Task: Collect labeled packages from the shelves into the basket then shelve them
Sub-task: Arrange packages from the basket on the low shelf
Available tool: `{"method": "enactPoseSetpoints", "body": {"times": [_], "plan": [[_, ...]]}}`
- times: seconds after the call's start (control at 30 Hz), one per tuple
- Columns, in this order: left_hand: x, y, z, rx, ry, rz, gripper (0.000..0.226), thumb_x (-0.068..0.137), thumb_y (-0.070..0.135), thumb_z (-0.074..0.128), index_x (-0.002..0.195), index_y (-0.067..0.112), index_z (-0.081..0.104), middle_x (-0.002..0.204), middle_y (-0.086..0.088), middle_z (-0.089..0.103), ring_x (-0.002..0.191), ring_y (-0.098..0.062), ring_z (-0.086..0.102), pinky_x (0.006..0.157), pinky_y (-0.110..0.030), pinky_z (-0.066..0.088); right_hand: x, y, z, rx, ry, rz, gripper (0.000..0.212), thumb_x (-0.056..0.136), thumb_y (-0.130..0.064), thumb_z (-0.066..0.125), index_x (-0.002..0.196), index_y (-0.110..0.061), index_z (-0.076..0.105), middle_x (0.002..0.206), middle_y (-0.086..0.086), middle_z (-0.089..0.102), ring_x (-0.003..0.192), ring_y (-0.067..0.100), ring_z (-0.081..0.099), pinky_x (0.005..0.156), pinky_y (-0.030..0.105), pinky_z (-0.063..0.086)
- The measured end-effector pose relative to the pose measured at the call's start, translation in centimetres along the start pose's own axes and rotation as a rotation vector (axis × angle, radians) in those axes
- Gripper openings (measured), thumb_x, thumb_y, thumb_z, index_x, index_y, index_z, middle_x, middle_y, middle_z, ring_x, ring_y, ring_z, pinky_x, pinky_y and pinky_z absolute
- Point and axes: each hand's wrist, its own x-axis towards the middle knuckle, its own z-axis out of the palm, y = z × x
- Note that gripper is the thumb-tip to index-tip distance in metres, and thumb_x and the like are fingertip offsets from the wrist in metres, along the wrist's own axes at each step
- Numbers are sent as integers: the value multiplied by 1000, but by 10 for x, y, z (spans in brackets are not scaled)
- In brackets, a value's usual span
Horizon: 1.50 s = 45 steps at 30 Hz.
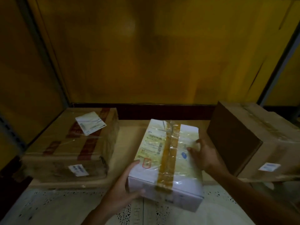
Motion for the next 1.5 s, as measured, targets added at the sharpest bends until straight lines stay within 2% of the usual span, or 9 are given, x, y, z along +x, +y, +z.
{"method": "enactPoseSetpoints", "body": {"times": [0.2,0.3,0.37,0.7,0.83,1.0,1.13,1.3,1.5], "plan": [[6,7,0,502,355,20,63,89,35,55,142,34,21,146,-6,35,127,-22,40,98,-27,42,3,-26,19,193,-233,-50,56,87,-23,63,134,-10,36,127,13,53,99,23,58,78,36,53],[13,19,1,964,400,14,72,91,31,48,147,18,5,153,-9,-16,143,-30,-13,116,-36,8,8,-39,42,-27,-298,-177,49,92,-27,55,136,-18,34,118,12,60,89,21,60,74,30,52],[18,29,-1,1047,358,54,73,89,37,49,147,21,7,152,-11,-23,137,-25,-28,115,-37,-2,13,-43,50,-78,-304,-192,50,93,-34,53,136,-21,34,120,14,60,87,21,60,73,27,49],[75,104,62,762,123,225,59,84,38,60,138,34,36,149,10,32,140,-12,20,111,-27,18,43,-20,-78,-297,-55,-404,60,93,-44,49,145,-21,31,146,8,42,129,25,44,105,37,37],[110,133,142,607,6,256,71,81,41,64,141,36,28,148,11,31,135,-8,27,101,-18,23,43,23,-156,-358,34,-528,60,90,-45,52,143,-24,35,149,4,37,137,22,32,103,18,21],[145,155,233,434,-145,200,86,77,45,66,143,43,11,153,10,19,138,-12,22,107,-29,26,42,99,-240,-778,69,-332,93,62,-84,41,144,-47,17,159,-3,0,145,27,0,111,60,8],[159,145,269,277,-137,78,88,80,42,65,145,37,6,149,9,29,134,-13,32,105,-34,34,40,138,-258,-591,-90,-245,86,71,-64,61,142,-51,15,159,-2,-3,145,31,8,114,51,19],[149,111,259,217,1,49,85,80,5,64,145,31,16,128,21,35,118,1,35,85,-12,38,43,132,-236,-432,-15,-424,62,82,-42,63,139,-33,40,155,6,21,141,29,23,115,40,22],[106,58,208,741,-64,120,100,79,3,65,135,36,-11,155,5,10,139,-8,15,107,-14,18,39,102,-215,-154,-21,-433,50,83,-41,62,131,-35,51,145,-6,32,133,14,28,106,28,27]]}}
